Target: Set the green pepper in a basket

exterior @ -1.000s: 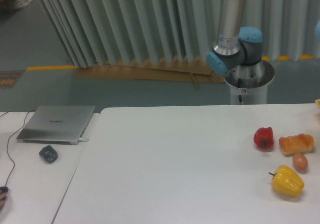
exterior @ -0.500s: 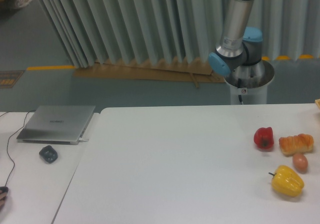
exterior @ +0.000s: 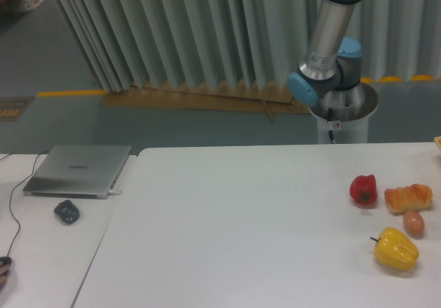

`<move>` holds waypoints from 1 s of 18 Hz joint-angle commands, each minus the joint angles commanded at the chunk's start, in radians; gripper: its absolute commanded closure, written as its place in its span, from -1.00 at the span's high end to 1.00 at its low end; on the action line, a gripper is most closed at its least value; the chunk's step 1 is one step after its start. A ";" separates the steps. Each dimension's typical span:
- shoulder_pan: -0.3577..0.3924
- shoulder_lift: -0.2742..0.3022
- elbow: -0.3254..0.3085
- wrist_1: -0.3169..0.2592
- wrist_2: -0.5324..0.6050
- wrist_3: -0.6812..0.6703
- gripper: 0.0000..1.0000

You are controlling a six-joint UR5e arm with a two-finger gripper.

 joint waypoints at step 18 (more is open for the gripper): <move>-0.035 0.009 0.011 0.018 -0.017 -0.107 1.00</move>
